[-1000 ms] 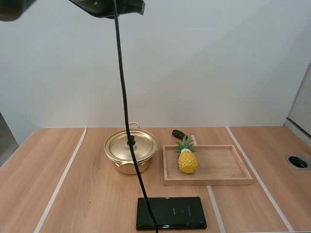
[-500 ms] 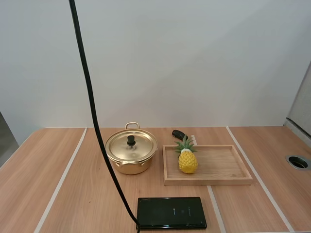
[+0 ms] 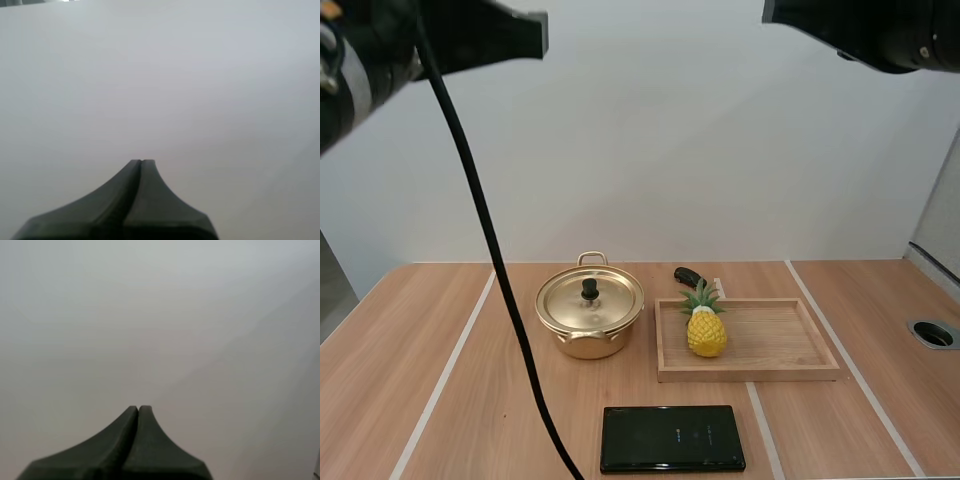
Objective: Open the pot, put the grape inside, and close it
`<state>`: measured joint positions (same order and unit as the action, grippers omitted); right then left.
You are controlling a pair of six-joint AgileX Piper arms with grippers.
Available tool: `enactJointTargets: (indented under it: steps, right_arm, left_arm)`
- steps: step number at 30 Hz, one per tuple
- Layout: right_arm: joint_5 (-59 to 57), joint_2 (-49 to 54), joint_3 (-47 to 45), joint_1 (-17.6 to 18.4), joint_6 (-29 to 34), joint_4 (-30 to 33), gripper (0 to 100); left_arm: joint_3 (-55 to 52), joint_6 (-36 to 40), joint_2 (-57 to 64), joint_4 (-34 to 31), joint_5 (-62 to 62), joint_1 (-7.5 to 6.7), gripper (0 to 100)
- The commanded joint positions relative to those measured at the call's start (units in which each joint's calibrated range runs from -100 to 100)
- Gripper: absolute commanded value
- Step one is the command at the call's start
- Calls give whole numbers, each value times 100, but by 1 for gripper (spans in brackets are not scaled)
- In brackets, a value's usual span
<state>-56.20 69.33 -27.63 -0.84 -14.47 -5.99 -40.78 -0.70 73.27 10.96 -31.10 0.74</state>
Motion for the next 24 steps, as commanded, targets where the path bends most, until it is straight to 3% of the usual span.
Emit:
enactJointTargets:
  steps: [1,5,13,24]
  right_arm:
    - [280,248,-355,-28,-49,-103,0]
    - [676,793,-771,-28,-148,-213,0]
    - [393,2050,-938,-28,-427,-483,0]
    - [-254,3067,-938,-28,-427,-626,0]
  left_arm:
    - [-480,-8,478,117,178,6,0]
    - [-850,-52,1158,117,161,-13,0]
    - [-863,-95,1943,117,-9,-410,0]
    - [-863,-62,2673,117,147,-428,0]
